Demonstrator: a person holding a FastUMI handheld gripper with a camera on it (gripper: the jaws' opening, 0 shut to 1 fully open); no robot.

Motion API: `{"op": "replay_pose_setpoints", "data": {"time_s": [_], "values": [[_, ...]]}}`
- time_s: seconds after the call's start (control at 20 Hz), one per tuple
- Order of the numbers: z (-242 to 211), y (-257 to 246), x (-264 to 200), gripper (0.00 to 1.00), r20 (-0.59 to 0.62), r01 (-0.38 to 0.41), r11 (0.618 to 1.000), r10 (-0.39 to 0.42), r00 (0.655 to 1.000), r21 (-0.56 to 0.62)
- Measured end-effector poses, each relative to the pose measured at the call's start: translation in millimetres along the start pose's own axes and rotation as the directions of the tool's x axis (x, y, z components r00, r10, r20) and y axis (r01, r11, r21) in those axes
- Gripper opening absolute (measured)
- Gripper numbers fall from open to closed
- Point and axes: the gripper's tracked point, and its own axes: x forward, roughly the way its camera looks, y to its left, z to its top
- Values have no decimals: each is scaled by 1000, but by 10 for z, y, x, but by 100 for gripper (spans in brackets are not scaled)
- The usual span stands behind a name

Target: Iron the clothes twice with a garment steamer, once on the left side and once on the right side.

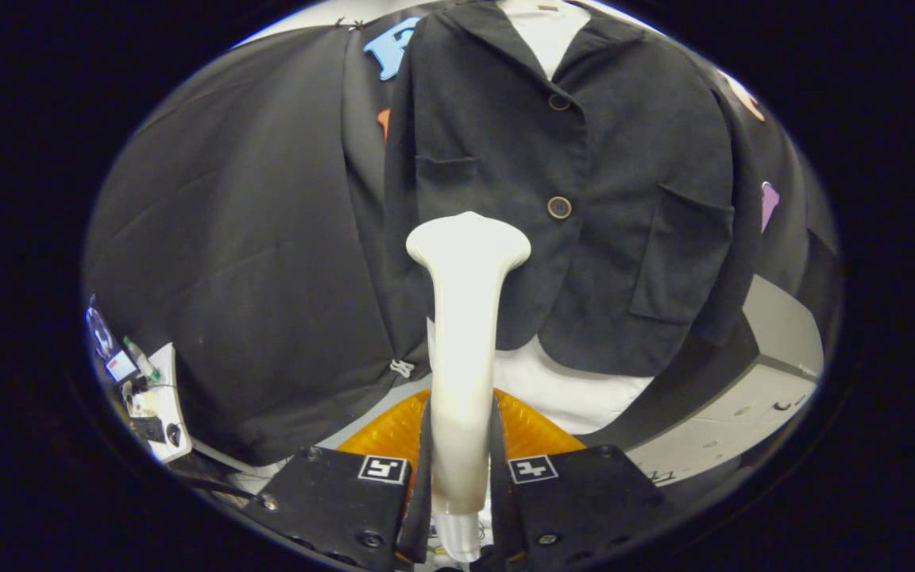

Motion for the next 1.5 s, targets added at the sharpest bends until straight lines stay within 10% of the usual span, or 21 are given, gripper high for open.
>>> {"op": "replay_pose_setpoints", "data": {"time_s": [1.5], "values": [[-1417,-3289,-2696,33,98,174,926,-218,971,334]]}}
